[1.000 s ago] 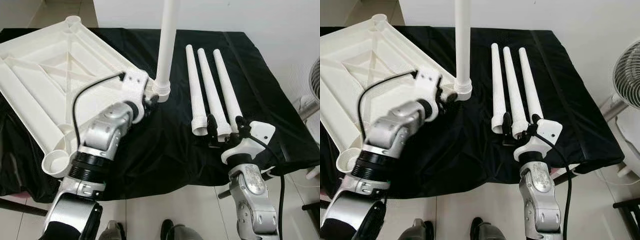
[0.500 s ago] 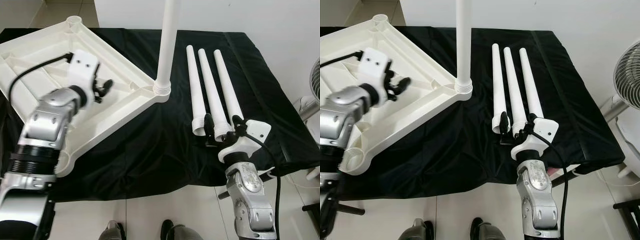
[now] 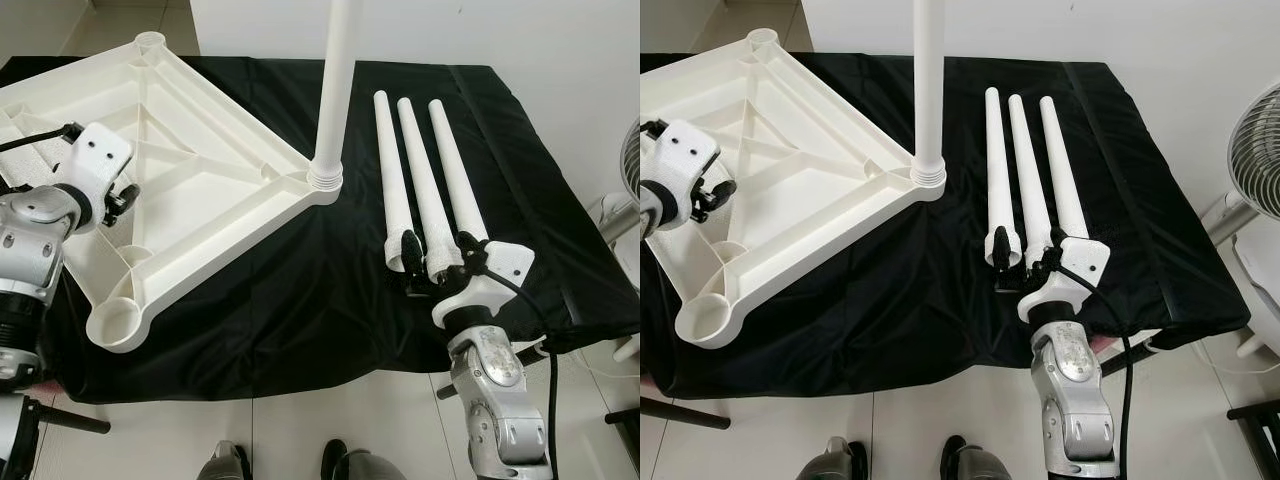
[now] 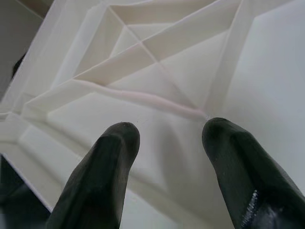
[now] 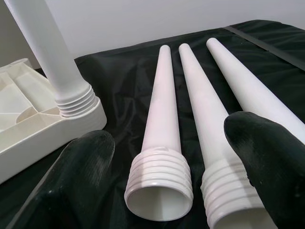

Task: Building children table

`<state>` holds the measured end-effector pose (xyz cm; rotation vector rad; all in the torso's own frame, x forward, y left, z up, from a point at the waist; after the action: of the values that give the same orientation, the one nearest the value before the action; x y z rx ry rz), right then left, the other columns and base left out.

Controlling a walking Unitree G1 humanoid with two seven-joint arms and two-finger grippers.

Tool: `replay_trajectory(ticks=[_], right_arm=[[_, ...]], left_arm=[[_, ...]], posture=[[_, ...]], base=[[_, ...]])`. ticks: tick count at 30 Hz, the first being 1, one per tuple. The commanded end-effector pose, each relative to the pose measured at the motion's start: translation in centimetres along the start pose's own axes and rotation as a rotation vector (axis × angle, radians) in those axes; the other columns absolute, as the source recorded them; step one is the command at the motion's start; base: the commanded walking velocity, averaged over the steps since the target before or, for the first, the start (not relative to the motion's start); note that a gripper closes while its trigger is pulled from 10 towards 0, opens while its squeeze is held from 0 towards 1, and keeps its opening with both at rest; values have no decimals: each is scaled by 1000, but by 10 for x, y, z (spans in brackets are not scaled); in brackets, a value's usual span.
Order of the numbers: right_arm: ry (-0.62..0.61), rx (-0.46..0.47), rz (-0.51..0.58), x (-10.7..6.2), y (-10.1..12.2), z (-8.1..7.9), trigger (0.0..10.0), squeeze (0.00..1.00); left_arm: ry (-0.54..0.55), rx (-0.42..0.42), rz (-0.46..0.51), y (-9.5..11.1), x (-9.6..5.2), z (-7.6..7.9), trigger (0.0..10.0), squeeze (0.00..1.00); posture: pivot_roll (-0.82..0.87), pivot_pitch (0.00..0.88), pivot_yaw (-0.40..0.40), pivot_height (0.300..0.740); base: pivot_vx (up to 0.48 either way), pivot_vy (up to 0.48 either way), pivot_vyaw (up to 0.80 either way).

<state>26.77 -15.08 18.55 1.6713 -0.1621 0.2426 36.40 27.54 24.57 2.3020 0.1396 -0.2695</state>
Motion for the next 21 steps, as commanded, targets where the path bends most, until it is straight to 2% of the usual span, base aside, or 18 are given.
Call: replay_trajectory(ticks=[1,4,5,6,7,8,10,13,14,15,16,17,19,21], right_arm=[[-1,1,-10,-3,-1,1,10000,0],[1,0,-11,-3,-1,1,10000,0],[14,-3,-11,-1,0,1,10000,0],[20,-5,-10,0,1,1,10000,0],[24,-6,-9,0,1,1,10000,0],[24,-6,-9,0,1,1,10000,0],[27,-10,-7,2,2,1,10000,0],[27,-12,-5,2,3,2,10000,0],[26,-13,-4,3,3,3,10000,0],[26,-13,-4,3,3,3,10000,0],[24,-13,-2,3,3,3,10000,0],[24,-13,-2,3,3,3,10000,0],[20,-14,-1,3,3,4,10000,0],[18,-14,-1,3,3,4,10000,0]], left_arm=[[74,45,-33,-9,0,-1,10000,0],[64,64,-36,-10,0,0,10000,0],[-11,141,-42,-11,2,18,10000,0],[-48,183,-45,-12,3,26,10000,0],[-76,208,-44,-13,4,34,10000,0],[-76,208,-44,-13,4,34,10000,0],[-147,249,-42,-14,4,50,10000,0],[-185,264,-41,-14,4,58,10000,0],[-240,294,-35,-14,3,70,10000,0],[-240,294,-35,-14,3,70,10000,0],[-282,308,-27,-13,2,78,10000,0],[-282,308,-27,-13,2,78,10000,0],[-341,284,3,-5,0,93,10000,0],[-358,274,21,1,0,99,10000,0]], posture=[[56,205,-32,740],[56,205,-32,740],[57,207,-40,740],[57,207,-40,740],[57,207,-40,740],[57,207,-40,740],[52,204,-46,740],[52,204,-46,740],[52,204,-46,740],[52,204,-46,740],[47,201,-44,740],[47,201,-44,740],[47,201,-44,740],[47,201,-44,740]], base=[[0,0,0],[0,0,0],[0,0,0],[0,0,0],[0,0,0],[0,0,0],[0,0,0],[0,0,0],[0,0,0],[0,0,0],[0,0,0],[0,0,0],[0,0,0],[0,0,0]])
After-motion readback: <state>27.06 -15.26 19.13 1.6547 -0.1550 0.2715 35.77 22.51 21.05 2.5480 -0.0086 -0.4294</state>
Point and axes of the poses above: a point about 5 cm out from each wrist's last joint towards the gripper, its own x axis pointing out of the wrist towards the gripper, its own y axis along the axis of the wrist's last joint, z = x × y, the point moved 1 cm from there along x, pointing out of the wrist towards the gripper, and after that the axes turned 1 degree about x, right-handed, at the moved point
